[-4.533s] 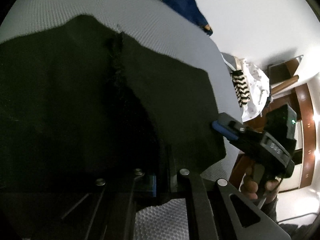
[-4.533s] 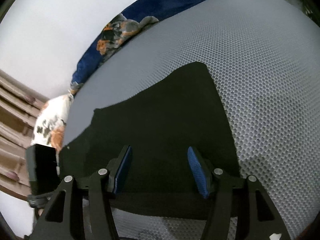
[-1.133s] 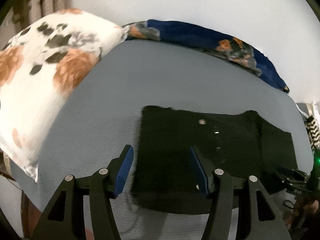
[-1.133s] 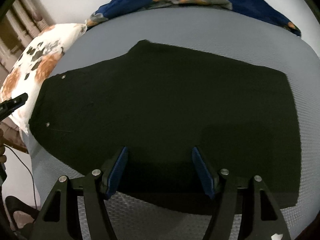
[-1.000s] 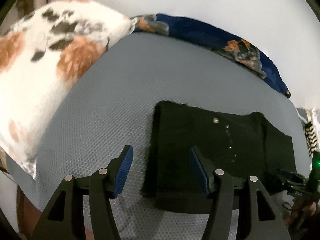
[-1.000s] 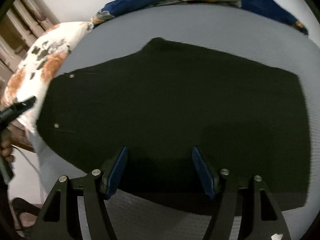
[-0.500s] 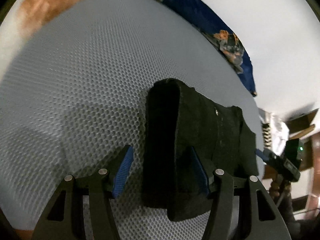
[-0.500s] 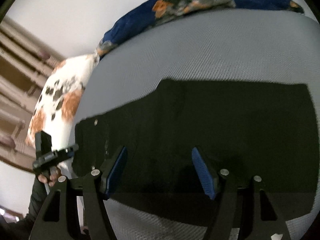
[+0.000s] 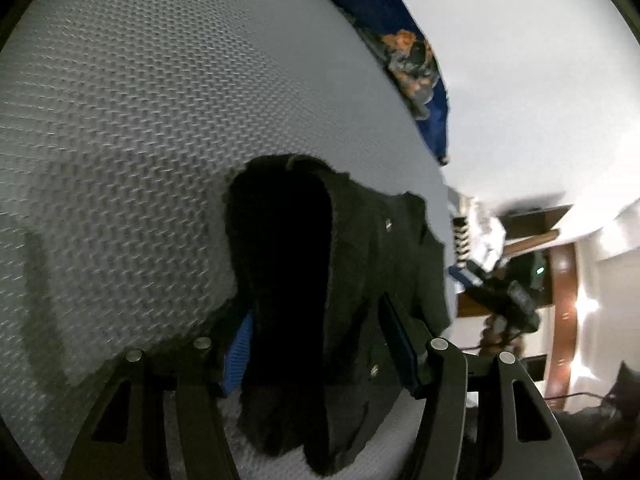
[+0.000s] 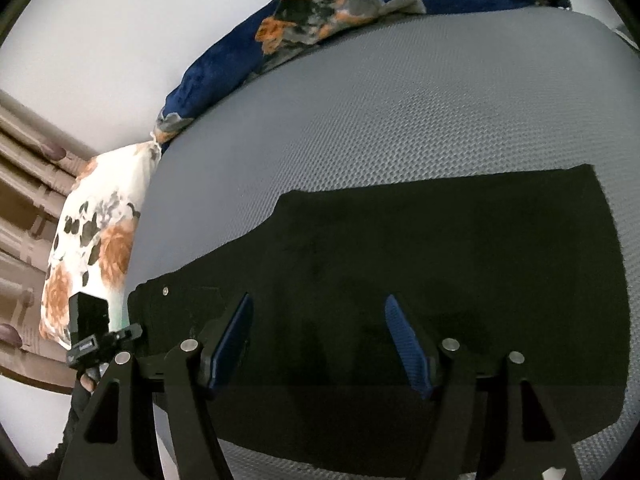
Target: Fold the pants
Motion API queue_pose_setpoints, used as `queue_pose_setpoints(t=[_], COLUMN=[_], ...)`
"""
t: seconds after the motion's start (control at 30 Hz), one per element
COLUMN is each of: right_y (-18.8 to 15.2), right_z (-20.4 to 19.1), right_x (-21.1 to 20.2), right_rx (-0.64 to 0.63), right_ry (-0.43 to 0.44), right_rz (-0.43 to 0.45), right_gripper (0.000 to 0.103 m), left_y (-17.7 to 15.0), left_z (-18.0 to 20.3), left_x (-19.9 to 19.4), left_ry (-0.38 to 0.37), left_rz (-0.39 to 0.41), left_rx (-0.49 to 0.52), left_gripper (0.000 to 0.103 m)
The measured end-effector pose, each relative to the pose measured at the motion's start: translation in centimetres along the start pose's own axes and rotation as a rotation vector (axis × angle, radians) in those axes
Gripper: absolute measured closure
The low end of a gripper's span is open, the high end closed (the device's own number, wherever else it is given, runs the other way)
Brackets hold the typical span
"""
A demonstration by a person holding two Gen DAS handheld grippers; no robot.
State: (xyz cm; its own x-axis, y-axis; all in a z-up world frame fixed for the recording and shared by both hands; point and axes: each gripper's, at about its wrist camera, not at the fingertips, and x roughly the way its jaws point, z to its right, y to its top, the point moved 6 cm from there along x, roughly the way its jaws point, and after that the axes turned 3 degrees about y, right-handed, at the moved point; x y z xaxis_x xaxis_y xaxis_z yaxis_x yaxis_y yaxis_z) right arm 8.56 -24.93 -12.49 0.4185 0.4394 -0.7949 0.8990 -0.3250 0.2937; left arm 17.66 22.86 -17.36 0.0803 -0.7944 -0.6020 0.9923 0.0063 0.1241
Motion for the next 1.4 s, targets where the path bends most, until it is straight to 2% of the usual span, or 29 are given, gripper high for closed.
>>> queue_pose_setpoints(t=[0.07, 0.13, 0.2, 0.27, 0.37, 0.47, 0.63, 0.73, 0.87, 1.0, 1.13, 1.27, 1.4], right_y=[-0.2, -0.3, -0.3, -0.2, 0.1, 0.4, 0.3, 0.2, 0.0, -0.6, -1.2, -1.3, -1.1], right_z=[-0.3, -0.6, -0.7, -0.8, -0.5, 0.3, 2.4, 3.7, 5.7, 7.4, 8.7, 10.0, 11.4], right_x=[0.4, 0.6, 0.4, 0.0, -1.3, -2.9, -5.7, -7.3, -10.0, -12.7, -14.4, -14.6, -15.0], right_rx=[-0.006, -0.016, -0.03, -0.039, -0.042, -0.035, -0.01, -0.002, -0.002, -0.017, -0.058, -0.051, -0.011], right_ry=[0.005, 0.013, 0.014, 0.017, 0.024, 0.026, 0.044, 0.035, 0.012, -0.016, -0.067, -0.077, -0.046], right_rz=[-0.01, -0.012, -0.006, 0.01, 0.043, 0.083, 0.147, 0.168, 0.212, 0.259, 0.308, 0.325, 0.343], right_gripper=[0.037, 0.037, 0.037, 0.036, 0.036, 0.036, 0.035, 0.035, 0.035, 0.032, 0.032, 0.032, 0.032], left_y=[0.2, 0.1, -0.2, -0.4, -0.6, -0.6, -1.0, -1.4, -1.7, -1.7, -2.2, -3.1, -3.9], left_z=[0.3, 0.9, 1.3, 2.1, 3.3, 5.2, 11.2, 14.3, 18.4, 22.9, 26.4, 28.4, 28.8], left_x=[0.3, 0.7, 1.2, 1.2, 1.0, 0.6, 1.0, 2.1, 4.1, 7.6, 12.6, 18.6, 22.6], left_ry=[0.004, 0.04, 0.095, 0.162, 0.213, 0.211, 0.204, 0.163, 0.144, 0.096, 0.094, 0.155, 0.223], left_rz=[0.023, 0.055, 0.074, 0.1, 0.095, 0.119, 0.175, 0.2, 0.224, 0.216, 0.172, 0.13, 0.118], left_rx=[0.006, 0.027, 0.028, 0.038, -0.025, -0.067, -0.084, -0.099, -0.071, -0.042, 0.003, 0.065, 0.108], left_gripper=[0.045, 0.051, 0.061, 0.066, 0.072, 0.076, 0.079, 0.079, 0.079, 0.079, 0.079, 0.079, 0.079])
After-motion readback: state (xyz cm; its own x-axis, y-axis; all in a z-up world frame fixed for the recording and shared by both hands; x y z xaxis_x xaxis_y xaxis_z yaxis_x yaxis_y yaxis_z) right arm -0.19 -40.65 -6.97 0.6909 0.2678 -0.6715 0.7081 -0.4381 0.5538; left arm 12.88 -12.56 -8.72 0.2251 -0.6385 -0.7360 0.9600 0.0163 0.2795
